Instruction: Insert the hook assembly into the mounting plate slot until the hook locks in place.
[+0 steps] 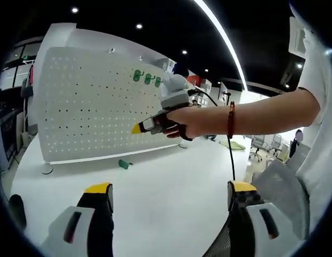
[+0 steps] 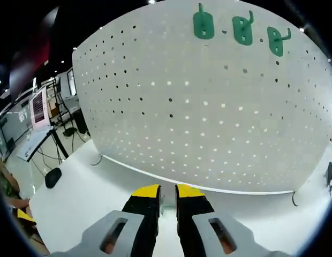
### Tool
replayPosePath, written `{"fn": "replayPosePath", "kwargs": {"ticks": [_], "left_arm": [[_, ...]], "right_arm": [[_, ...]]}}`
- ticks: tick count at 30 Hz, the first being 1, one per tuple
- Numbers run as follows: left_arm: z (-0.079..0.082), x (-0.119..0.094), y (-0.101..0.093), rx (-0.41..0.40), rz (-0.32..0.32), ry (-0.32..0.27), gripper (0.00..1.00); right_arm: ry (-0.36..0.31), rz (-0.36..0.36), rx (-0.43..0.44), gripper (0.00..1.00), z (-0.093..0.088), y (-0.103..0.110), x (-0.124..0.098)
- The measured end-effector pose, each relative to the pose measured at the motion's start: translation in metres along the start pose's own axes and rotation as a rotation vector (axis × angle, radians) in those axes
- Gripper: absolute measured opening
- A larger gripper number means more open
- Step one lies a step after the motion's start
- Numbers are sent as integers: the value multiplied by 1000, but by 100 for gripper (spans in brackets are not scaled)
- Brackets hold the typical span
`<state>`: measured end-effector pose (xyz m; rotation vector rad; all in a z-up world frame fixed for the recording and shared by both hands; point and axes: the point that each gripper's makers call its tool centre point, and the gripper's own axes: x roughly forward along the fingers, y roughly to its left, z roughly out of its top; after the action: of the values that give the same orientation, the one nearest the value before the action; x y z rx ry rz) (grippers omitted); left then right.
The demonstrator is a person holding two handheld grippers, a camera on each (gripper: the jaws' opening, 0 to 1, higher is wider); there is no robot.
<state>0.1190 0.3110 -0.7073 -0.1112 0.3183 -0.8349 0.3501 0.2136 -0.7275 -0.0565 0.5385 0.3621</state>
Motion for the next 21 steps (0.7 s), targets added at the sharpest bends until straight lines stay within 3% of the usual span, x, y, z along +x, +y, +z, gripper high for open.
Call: {"fn": "replayPosePath", "kwargs": {"ticks": [21], "left_arm": [[-5,-1,7,-30,11,0,91]], "right_arm": [[100,56,19,11,-42,14,26]]}}
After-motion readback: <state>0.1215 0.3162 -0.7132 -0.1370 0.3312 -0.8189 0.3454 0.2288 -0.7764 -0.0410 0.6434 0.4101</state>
